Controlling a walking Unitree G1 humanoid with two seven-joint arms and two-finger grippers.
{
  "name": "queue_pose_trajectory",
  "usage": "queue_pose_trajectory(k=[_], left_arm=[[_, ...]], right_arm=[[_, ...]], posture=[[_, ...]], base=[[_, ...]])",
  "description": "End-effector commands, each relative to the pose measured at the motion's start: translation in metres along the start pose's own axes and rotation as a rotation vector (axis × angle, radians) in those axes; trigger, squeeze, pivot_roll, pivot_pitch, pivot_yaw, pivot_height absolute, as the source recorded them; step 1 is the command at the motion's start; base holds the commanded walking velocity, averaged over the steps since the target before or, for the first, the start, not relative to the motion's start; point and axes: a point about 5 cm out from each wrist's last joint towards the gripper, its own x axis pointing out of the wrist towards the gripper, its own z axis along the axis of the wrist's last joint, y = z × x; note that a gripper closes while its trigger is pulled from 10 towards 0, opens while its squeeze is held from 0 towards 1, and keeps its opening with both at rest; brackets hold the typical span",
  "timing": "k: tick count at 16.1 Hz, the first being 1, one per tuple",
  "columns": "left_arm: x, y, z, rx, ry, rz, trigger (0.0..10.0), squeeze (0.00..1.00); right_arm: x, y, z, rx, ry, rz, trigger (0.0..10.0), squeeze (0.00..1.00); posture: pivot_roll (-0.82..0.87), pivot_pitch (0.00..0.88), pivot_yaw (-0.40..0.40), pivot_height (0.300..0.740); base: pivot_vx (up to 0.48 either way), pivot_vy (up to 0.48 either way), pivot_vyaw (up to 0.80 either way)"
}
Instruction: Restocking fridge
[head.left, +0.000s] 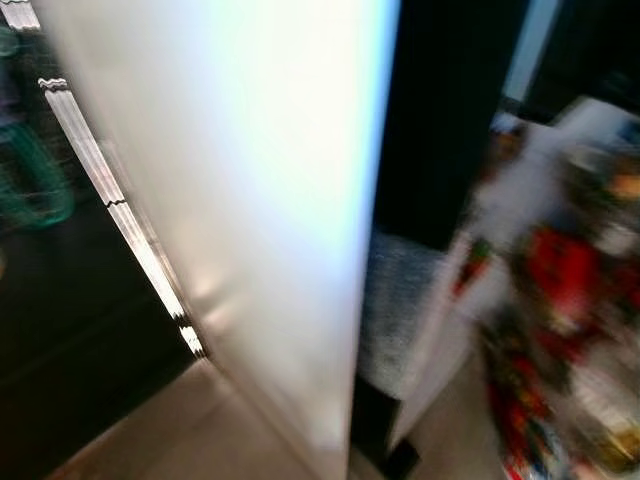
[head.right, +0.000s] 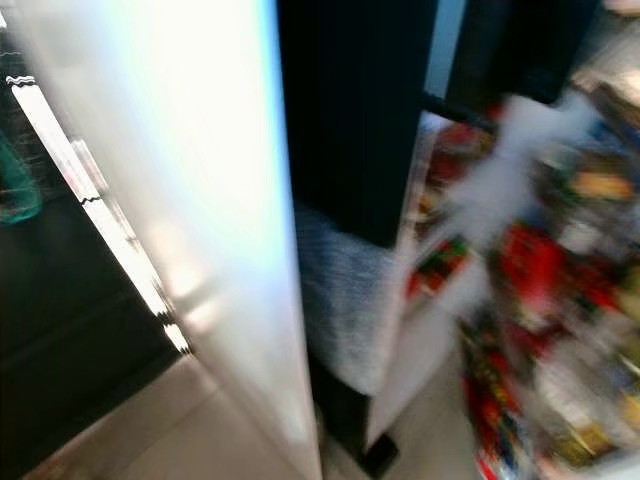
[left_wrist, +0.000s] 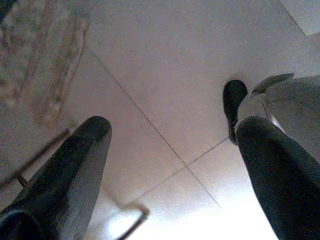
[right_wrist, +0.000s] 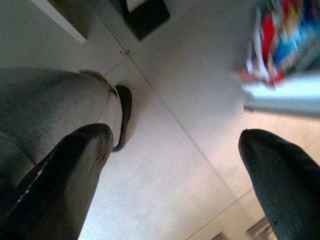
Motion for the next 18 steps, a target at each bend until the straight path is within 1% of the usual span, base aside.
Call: queue_pose_trajectory(k=[1, 3, 7, 10, 16, 17, 18], left_arm=[[0.0001, -0.0005, 0.0003, 0.005, 0.001, -0.002, 10.0, 0.0], [0.0002, -0.0002, 0.0001, 0.015, 0.006, 0.001, 10.0, 0.0], [0.0003, -0.0008, 0.0004, 0.006, 0.005, -0.003, 10.0, 0.0], [0.0002, -0.0008, 0.0007, -0.001, 0.0, -0.003, 10.0, 0.0], [0.0003, -0.0008, 0.0005, 0.009, 0.005, -0.001, 10.0, 0.0], [0.0003, -0.0008, 0.0005, 0.01, 0.006, -0.001, 10.0, 0.0], [0.0003, -0.0008, 0.0004, 0.011, 0.006, 0.0, 10.0, 0.0]], right_arm=[[0.0002, 0.0172, -0.0056, 0.015, 0.018, 0.047, 10.0, 0.0], [0.0002, 0.0172, -0.0053, 0.018, 0.016, 0.045, 10.0, 0.0], [0.0002, 0.0169, -0.0054, 0.037, 0.014, 0.037, 10.0, 0.0], [0.0002, 0.0168, -0.0054, 0.042, 0.014, 0.036, 10.0, 0.0], [0.0001, 0.0163, -0.006, 0.064, 0.015, 0.025, 10.0, 0.0], [0.0, 0.0161, -0.0065, 0.079, 0.016, 0.018, 10.0, 0.0], [-0.0006, 0.0149, -0.0092, 0.162, 0.019, -0.027, 10.0, 0.0]], posture=[[-0.04, 0.0, 0.062, 0.74], [-0.04, 0.0, 0.062, 0.74], [-0.04, 0.0, 0.061, 0.74], [-0.04, 0.0, 0.061, 0.74], [-0.04, 0.0, 0.061, 0.74], [-0.04, 0.0, 0.061, 0.74], [-0.04, 0.0, 0.061, 0.74]], base=[[0.0, 0.0, 0.0], [0.0, 0.0, 0.0], [0.0, 0.0, 0.0], [-0.355, 0.0, 0.0], [0.0, 0.0, 0.0], [0.0, 0.0, 0.0], [0.0, 0.0, 0.0]])
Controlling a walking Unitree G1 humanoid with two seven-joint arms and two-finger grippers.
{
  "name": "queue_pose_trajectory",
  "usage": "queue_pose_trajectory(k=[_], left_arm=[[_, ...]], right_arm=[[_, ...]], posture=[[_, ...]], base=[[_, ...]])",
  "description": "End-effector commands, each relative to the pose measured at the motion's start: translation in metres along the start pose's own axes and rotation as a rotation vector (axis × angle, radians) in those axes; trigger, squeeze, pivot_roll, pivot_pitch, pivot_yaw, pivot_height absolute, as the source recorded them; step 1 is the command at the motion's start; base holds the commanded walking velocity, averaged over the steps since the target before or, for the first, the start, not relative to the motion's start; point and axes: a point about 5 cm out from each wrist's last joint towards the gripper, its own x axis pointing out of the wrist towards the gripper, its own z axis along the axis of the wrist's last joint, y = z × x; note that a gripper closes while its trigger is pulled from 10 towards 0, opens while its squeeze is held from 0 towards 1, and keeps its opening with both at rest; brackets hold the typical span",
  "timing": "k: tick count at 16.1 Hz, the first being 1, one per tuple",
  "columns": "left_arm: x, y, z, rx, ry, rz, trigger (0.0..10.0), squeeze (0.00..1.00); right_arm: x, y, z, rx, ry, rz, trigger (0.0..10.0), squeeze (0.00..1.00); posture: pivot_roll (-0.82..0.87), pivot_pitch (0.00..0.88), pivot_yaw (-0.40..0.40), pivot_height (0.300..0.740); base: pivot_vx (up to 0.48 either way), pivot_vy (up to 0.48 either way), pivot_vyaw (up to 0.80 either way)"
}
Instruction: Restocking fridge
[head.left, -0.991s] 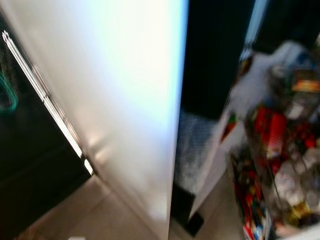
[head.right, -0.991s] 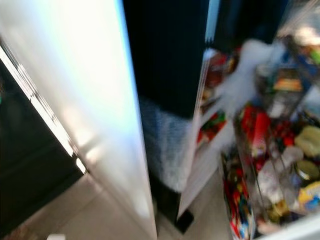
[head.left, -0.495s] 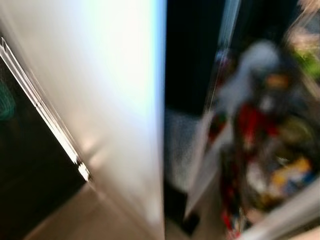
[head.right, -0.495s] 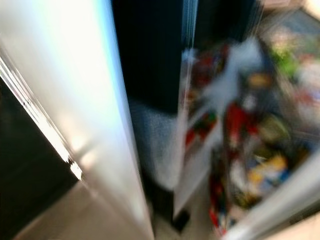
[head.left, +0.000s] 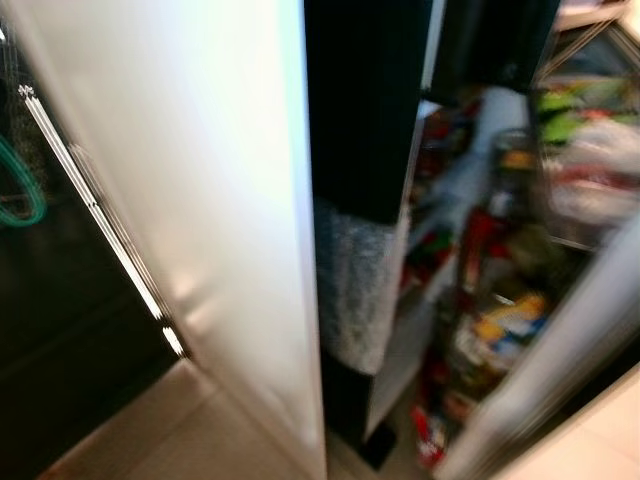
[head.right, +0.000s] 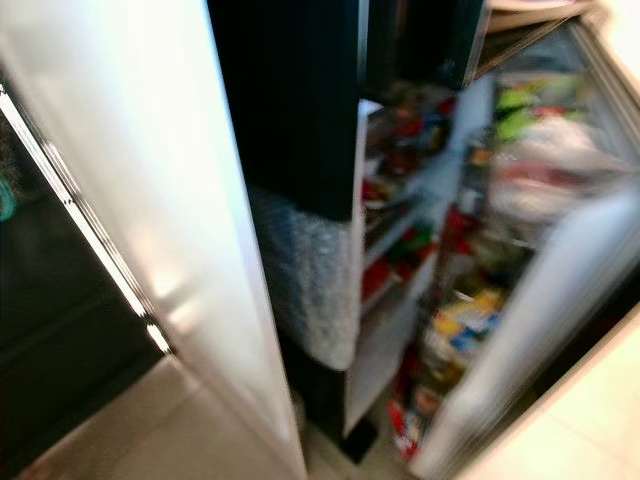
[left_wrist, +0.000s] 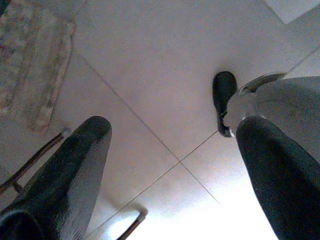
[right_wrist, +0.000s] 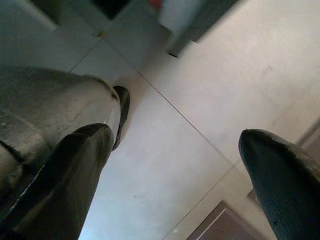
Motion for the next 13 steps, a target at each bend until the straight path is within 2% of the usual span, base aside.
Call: queue_pose_trajectory(k=[1, 4, 8, 9, 10, 13], left_arm=[[0.0, 0.0, 0.001, 0.009, 0.004, 0.002, 10.0, 0.0], [0.0, 0.0, 0.001, 0.011, 0.004, 0.003, 10.0, 0.0], [0.0, 0.0, 0.001, 0.012, 0.003, 0.001, 10.0, 0.0], [0.0, 0.0, 0.001, 0.012, 0.003, 0.001, 10.0, 0.0], [0.0, 0.0, 0.001, 0.013, 0.003, 0.0, 10.0, 0.0], [0.0, 0.0, 0.001, 0.014, 0.003, 0.0, 10.0, 0.0]], right_arm=[[0.0, 0.016, -0.005, 0.076, 0.015, 0.001, 10.0, 0.0], [-0.002, 0.007, -0.012, 0.156, 0.04, -0.205, 10.0, 0.0], [-0.005, 0.004, -0.015, 0.213, 0.056, -0.33, 10.0, 0.0], [-0.003, -0.036, 0.006, 0.234, 0.016, -0.408, 10.0, 0.0], [-0.009, -0.073, 0.016, 0.261, -0.012, -0.507, 10.0, 0.0], [-0.013, -0.082, 0.011, 0.296, -0.001, -0.589, 10.0, 0.0]], posture=[[-0.04, 0.0, 0.061, 0.74], [-0.05, 0.0, 0.065, 0.74], [-0.05, 0.0, 0.065, 0.74], [-0.05, 0.0, 0.065, 0.74], [-0.05, 0.0, 0.066, 0.74], [-0.06, 0.0, 0.067, 0.74]], base=[[0.0, 0.0, 0.0], [0.0, 0.0, 0.0], [0.0, 0.0, 0.0], [0.0, 0.0, 0.0], [0.0, 0.0, 0.0], [0.0, 0.0, 0.0]])
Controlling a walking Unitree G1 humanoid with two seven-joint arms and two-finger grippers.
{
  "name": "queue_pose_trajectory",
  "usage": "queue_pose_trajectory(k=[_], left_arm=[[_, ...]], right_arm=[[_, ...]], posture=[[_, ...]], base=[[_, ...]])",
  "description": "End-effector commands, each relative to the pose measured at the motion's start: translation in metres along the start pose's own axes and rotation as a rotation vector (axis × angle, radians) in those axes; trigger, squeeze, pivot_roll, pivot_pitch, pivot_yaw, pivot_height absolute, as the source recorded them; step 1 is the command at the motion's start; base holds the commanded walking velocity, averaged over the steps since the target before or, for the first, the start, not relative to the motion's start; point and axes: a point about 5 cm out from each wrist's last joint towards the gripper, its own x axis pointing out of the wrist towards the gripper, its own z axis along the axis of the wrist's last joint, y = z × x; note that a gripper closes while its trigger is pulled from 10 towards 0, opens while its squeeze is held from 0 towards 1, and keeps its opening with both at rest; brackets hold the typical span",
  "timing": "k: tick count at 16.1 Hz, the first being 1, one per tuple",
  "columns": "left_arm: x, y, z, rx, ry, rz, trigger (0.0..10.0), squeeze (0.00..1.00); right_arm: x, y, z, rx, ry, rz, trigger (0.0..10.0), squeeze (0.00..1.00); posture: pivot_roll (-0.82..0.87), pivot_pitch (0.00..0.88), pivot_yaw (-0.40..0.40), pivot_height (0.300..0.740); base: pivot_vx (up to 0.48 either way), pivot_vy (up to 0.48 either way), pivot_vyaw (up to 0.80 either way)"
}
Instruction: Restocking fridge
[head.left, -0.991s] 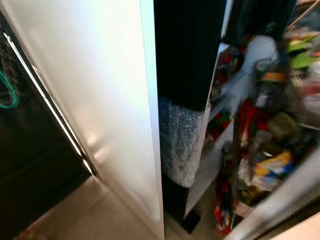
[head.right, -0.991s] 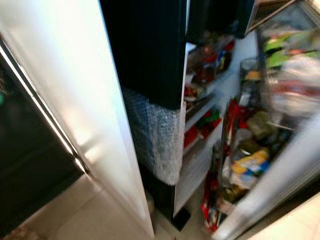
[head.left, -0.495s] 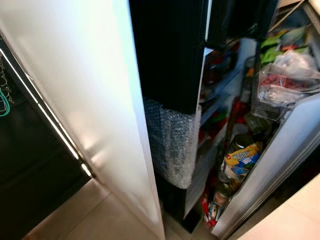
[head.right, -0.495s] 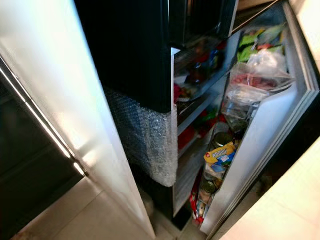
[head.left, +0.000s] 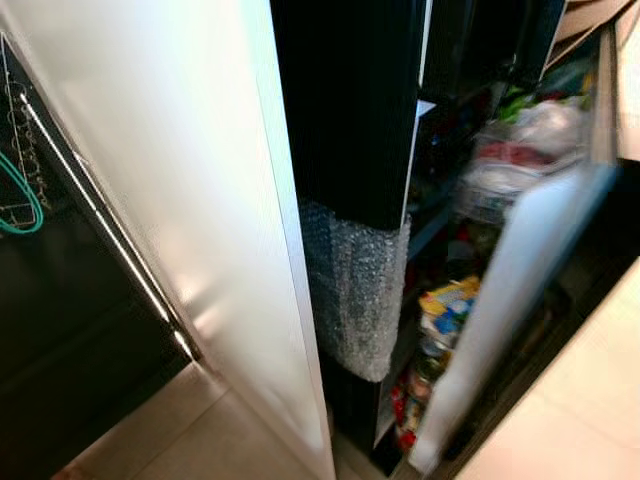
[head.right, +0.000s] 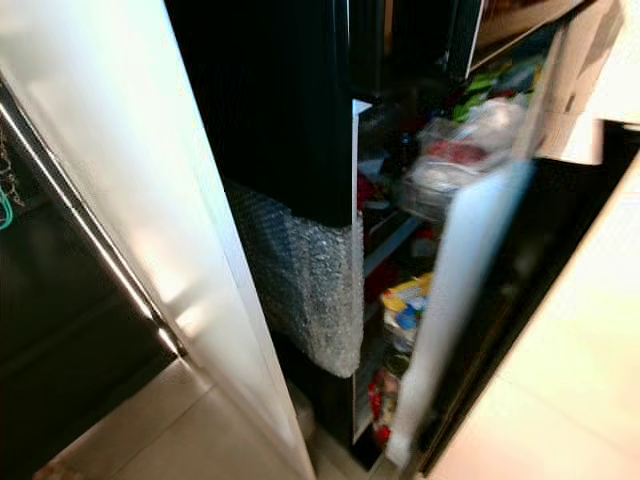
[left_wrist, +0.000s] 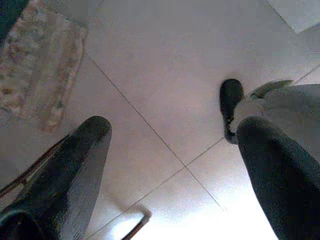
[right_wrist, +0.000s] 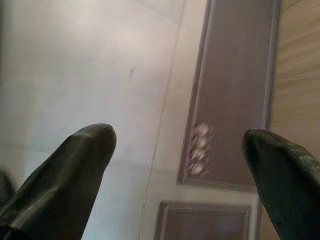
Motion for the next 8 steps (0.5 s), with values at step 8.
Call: queue_pose_trajectory(k=[8], left_arm=[[-0.001, 0.002, -0.003, 0.014, 0.013, 0.005, 10.0, 0.0]], right_arm=[[-0.003, 0.003, 0.022, 0.177, -0.208, 0.117, 10.0, 0.0]], posture=[[-0.06, 0.0, 0.061, 0.74]], base=[[0.0, 0.0, 0.0]])
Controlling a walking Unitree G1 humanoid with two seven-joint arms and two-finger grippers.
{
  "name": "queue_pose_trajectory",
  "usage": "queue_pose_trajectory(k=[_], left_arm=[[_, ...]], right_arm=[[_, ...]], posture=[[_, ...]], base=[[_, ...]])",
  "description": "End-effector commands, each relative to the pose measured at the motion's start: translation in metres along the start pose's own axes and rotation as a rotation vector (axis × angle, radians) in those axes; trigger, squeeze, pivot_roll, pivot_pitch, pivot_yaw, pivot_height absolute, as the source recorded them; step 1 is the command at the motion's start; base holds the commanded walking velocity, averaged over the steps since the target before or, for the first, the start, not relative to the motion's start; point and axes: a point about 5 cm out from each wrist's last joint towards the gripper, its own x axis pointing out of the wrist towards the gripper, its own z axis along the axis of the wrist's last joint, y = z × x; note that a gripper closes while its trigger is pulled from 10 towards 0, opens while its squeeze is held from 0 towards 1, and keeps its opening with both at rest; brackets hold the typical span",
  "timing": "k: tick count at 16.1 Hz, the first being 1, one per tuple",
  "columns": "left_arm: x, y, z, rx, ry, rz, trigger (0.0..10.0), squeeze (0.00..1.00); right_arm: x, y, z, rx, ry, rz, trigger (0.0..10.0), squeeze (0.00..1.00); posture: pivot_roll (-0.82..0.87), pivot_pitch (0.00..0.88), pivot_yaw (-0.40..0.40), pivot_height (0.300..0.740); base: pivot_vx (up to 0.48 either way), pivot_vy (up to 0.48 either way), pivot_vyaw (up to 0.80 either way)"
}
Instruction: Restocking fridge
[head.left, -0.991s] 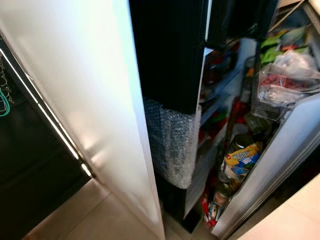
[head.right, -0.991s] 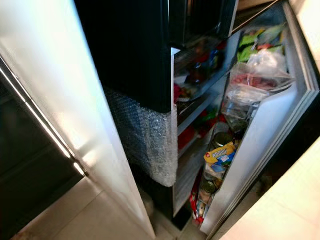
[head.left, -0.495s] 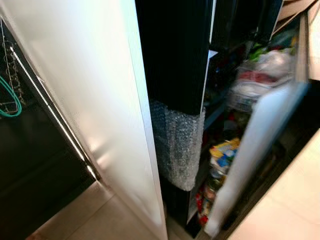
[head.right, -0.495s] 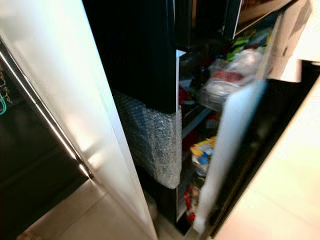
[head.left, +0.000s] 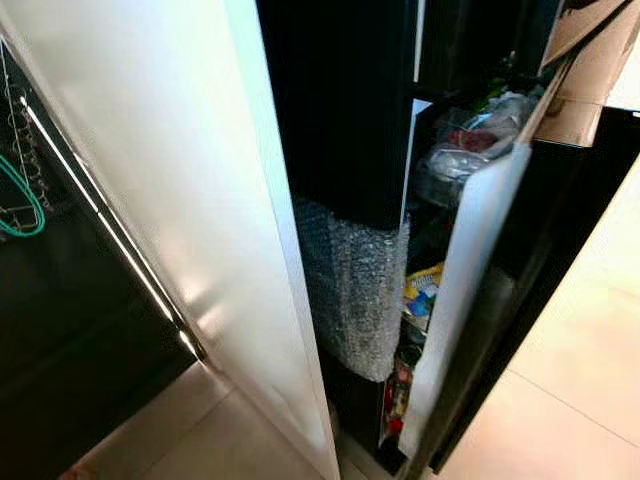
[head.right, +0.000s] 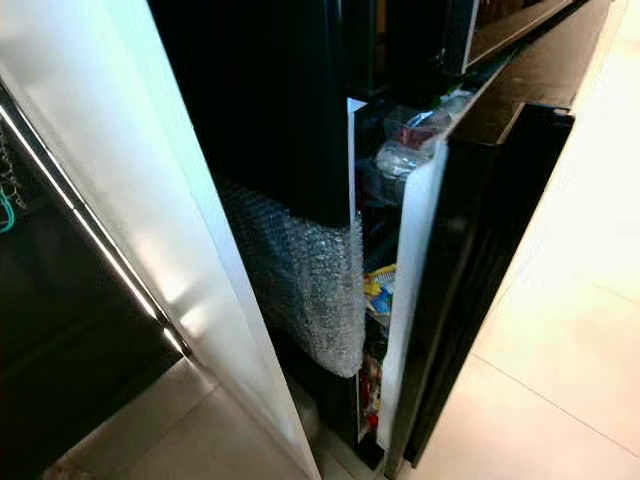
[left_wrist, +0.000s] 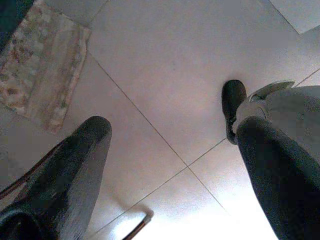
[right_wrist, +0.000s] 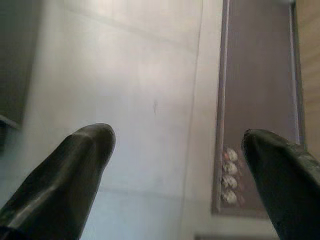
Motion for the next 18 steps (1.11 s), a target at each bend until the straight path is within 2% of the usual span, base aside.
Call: queue_pose_trajectory(k=[1, 2, 4, 5, 7, 8, 9, 11, 12, 13, 15, 18], left_arm=[[-0.001, 0.004, -0.004, 0.014, 0.017, 0.008, 10.0, 0.0], [-0.001, 0.004, -0.004, 0.015, 0.018, 0.007, 10.0, 0.0], [-0.001, 0.004, -0.004, 0.016, 0.018, 0.006, 10.0, 0.0], [-0.001, 0.004, -0.004, 0.017, 0.018, 0.005, 10.0, 0.0], [-0.001, 0.004, -0.004, 0.021, 0.018, 0.003, 10.0, 0.0], [-0.001, 0.004, -0.003, 0.021, 0.017, 0.002, 10.0, 0.0], [-0.001, 0.004, -0.003, 0.021, 0.017, 0.001, 10.0, 0.0], [-0.001, 0.004, -0.003, 0.024, 0.016, 0.002, 10.0, 0.0], [-0.001, 0.004, -0.003, 0.027, 0.016, 0.003, 10.0, 0.0], [-0.001, 0.004, -0.003, 0.027, 0.016, 0.003, 10.0, 0.0], [-0.001, 0.005, -0.002, 0.027, 0.014, 0.004, 10.0, 0.0], [-0.001, 0.004, -0.002, 0.027, 0.013, 0.002, 10.0, 0.0]], right_arm=[[-0.001, 0.003, 0.001, 0.032, -0.027, 0.04, 10.0, 0.0], [-0.003, 0.004, 0.006, 0.038, -0.096, 0.128, 10.0, 0.0], [-0.003, -0.002, 0.009, 0.076, -0.136, 0.199, 10.0, 0.0], [-0.004, -0.001, 0.011, 0.048, -0.151, 0.26, 10.0, 0.0], [-0.007, 0.009, 0.014, -0.072, -0.172, 0.472, 10.0, 0.0], [-0.009, 0.014, 0.019, -0.192, -0.209, 0.564, 10.0, 0.0], [-0.01, 0.016, 0.022, -0.246, -0.232, 0.601, 10.0, 0.0], [-0.013, 0.027, 0.039, -0.288, -0.311, 0.749, 10.0, 0.0], [-0.014, 0.034, 0.061, -0.296, -0.391, 0.829, 10.0, 0.0], [-0.015, 0.035, 0.066, -0.297, -0.412, 0.852, 10.0, 0.0], [-0.022, 0.048, 0.085, -0.312, -0.468, 0.989, 10.0, 0.0], [-0.023, 0.057, 0.103, -0.311, -0.528, 1.003, 10.0, 0.0]], posture=[[-0.06, 0.0, 0.061, 0.74], [-0.06, 0.0, 0.062, 0.74], [-0.06, 0.0, 0.062, 0.74], [-0.08, 0.0, 0.065, 0.74], [-0.08, 0.0, 0.065, 0.74], [-0.08, 0.0, 0.066, 0.74], [-0.08, 0.0, 0.066, 0.74], [-0.09, 0.0, 0.072, 0.74], [-0.09, 0.0, 0.074, 0.74], [-0.09, 0.0, 0.074, 0.74], [-0.09, 0.0, 0.075, 0.74], [-0.09, 0.0, 0.075, 0.74]], base=[[0.0, 0.0, 0.0], [0.0, 0.0, 0.0], [0.0, 0.0, 0.0], [0.0, 0.0, 0.0], [0.0, 0.0, 0.0], [0.0, 0.0, 0.0], [0.0, 0.0, 0.0], [0.0, 0.0, 0.0], [0.0, 0.0, 0.0], [0.0, 0.0, 0.0], [0.0, 0.0, 0.0], [0.0, 0.0, 0.0]])
